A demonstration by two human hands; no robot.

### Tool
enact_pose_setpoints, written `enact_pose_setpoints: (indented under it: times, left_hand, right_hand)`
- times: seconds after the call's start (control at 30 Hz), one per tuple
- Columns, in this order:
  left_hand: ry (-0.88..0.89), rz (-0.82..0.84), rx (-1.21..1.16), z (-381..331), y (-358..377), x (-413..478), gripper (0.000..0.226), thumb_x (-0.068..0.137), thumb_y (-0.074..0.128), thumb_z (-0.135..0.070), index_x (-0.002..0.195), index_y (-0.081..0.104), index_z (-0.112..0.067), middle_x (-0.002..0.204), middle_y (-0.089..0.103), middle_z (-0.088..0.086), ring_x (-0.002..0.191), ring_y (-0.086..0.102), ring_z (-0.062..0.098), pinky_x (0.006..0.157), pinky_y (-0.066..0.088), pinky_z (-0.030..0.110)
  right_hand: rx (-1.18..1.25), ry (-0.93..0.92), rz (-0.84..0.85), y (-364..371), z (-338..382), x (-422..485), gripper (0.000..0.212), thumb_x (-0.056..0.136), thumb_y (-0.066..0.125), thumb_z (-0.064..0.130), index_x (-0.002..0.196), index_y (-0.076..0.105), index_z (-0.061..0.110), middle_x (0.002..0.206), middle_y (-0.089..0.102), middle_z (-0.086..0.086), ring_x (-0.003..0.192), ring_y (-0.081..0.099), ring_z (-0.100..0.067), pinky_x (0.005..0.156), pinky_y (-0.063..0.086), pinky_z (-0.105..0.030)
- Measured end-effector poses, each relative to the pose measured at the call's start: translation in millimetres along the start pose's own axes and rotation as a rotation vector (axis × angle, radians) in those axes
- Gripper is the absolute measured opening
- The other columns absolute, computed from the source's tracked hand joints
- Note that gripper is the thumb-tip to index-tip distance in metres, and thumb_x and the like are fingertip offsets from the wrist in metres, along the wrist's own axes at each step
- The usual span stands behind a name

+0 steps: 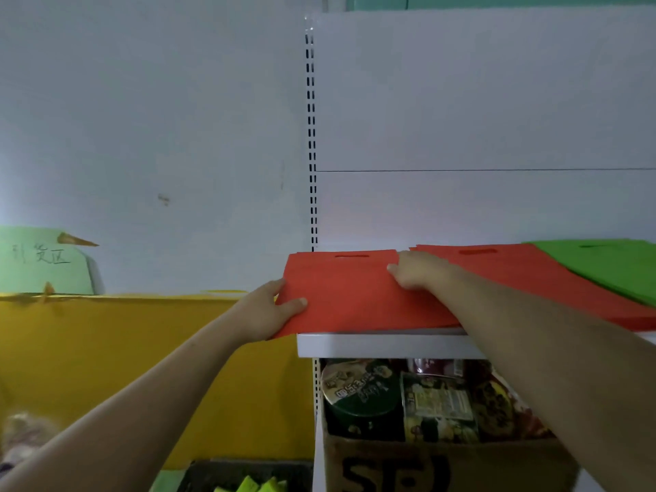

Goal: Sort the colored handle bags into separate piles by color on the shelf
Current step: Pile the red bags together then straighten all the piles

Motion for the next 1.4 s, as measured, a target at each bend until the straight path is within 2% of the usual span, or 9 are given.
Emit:
enact_pose_setpoints:
  times: [0.13, 0.37, 0.5, 0.7, 0.87, 1.0, 1.1, 1.2, 1.4]
  left_hand:
    - [-0.006, 0.038, 0.021, 2.9, 0.9, 5.7, 0.068, 0.094, 0.049, -0.044, 0.149, 0.023, -0.014, 0.152, 0.031, -0.002, 0.130, 0.038, 0.015, 0.091, 0.026, 0.018]
    - [0.009, 0.032, -0.001, 1.1, -0.4, 9.5, 0.067, 0.092, 0.055, -0.040, 0.147, 0.027, -0.013, 0.146, 0.037, -0.001, 0.121, 0.042, 0.013, 0.087, 0.029, 0.018]
    - [0.006, 0.038, -0.118, -2.0, -2.7, 8.6, 0.062, 0.089, 0.063, -0.033, 0.143, 0.035, -0.020, 0.129, 0.049, -0.007, 0.085, 0.051, 0.002, 0.064, 0.038, 0.011]
    - [0.017, -0.068, -0.275, 3.1, -6.8, 10.4, 0.093, 0.077, 0.076, -0.019, 0.150, 0.019, -0.018, 0.144, 0.041, 0.000, 0.108, 0.047, 0.012, 0.091, 0.041, 0.028]
    - [0.143, -0.292, -0.440, 3.5, -12.4, 1.5, 0.071, 0.081, 0.067, 0.003, 0.141, 0.039, -0.022, 0.135, 0.047, 0.002, 0.103, 0.057, 0.019, 0.088, 0.048, 0.034]
    - [0.240, -0.364, -0.496, 6.3, -20.8, -12.9, 0.063, 0.085, 0.055, 0.010, 0.134, 0.046, -0.029, 0.122, 0.051, -0.011, 0.084, 0.062, 0.005, 0.072, 0.056, 0.028]
    - [0.251, -0.397, -0.545, 10.3, -25.2, -24.2, 0.063, 0.086, 0.051, 0.012, 0.130, 0.046, -0.033, 0.102, 0.056, -0.024, 0.072, 0.064, -0.001, 0.064, 0.057, 0.024]
    - [0.240, -0.391, -0.583, 17.2, -30.2, -31.8, 0.063, 0.087, 0.050, 0.012, 0.125, 0.047, -0.037, 0.091, 0.066, -0.013, 0.061, 0.066, 0.005, 0.057, 0.056, 0.022]
    - [0.263, -0.360, -0.557, 20.0, -28.5, -36.2, 0.060, 0.086, 0.051, 0.013, 0.128, 0.051, -0.031, 0.088, 0.069, 0.006, 0.050, 0.062, 0.007, 0.049, 0.049, 0.018]
  right_hand:
    - [-0.054, 0.035, 0.050, 1.3, 1.1, 4.5, 0.050, 0.100, 0.038, 0.040, 0.130, 0.050, 0.001, 0.137, 0.048, -0.017, 0.122, 0.048, -0.035, 0.104, 0.039, -0.042]
    - [-0.046, -0.025, -0.174, 0.8, 6.6, 1.7, 0.026, 0.089, 0.054, 0.021, 0.113, 0.055, 0.012, 0.120, 0.059, -0.009, 0.106, 0.057, -0.028, 0.082, 0.046, -0.034]
    - [0.057, -0.089, -0.294, -4.6, 7.2, -1.7, 0.031, 0.092, 0.050, 0.021, 0.122, 0.053, 0.014, 0.121, 0.056, -0.012, 0.108, 0.055, -0.031, 0.086, 0.045, -0.035]
    - [0.402, -0.165, -0.451, -13.8, 9.1, -22.8, 0.037, 0.099, 0.043, 0.029, 0.134, 0.041, 0.016, 0.116, 0.058, -0.018, 0.107, 0.053, -0.036, 0.085, 0.040, -0.036]
    - [0.770, -0.164, -0.510, -23.2, 11.6, -44.6, 0.046, 0.096, 0.052, 0.025, 0.139, 0.037, 0.029, 0.098, 0.055, -0.005, 0.094, 0.053, -0.024, 0.084, 0.039, -0.026]
    - [0.945, -0.180, -0.645, -29.4, 15.5, -60.9, 0.063, 0.087, 0.065, 0.017, 0.140, 0.035, 0.033, 0.114, 0.051, 0.002, 0.110, 0.053, -0.021, 0.097, 0.043, -0.033]
    - [0.907, -0.210, -0.736, -31.2, 20.9, -71.4, 0.068, 0.085, 0.067, 0.011, 0.142, 0.035, 0.031, 0.130, 0.041, 0.005, 0.115, 0.040, -0.005, 0.100, 0.031, -0.019]
    - [0.858, -0.231, -0.790, -29.1, 28.7, -80.8, 0.063, 0.086, 0.066, 0.009, 0.141, 0.042, 0.025, 0.124, 0.036, 0.004, 0.110, 0.038, -0.004, 0.094, 0.024, -0.007]
    - [0.796, -0.231, -0.878, -23.1, 23.7, -97.0, 0.056, 0.086, 0.063, 0.005, 0.139, 0.046, 0.015, 0.135, 0.040, -0.009, 0.124, 0.040, -0.015, 0.098, 0.020, -0.005]
Point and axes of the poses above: each hand's wrist, its own x-axis towards the middle knuckle, its own y-axis out of the palm, z = x × y, the point moved 1 cm from there along x, towards the middle knuckle
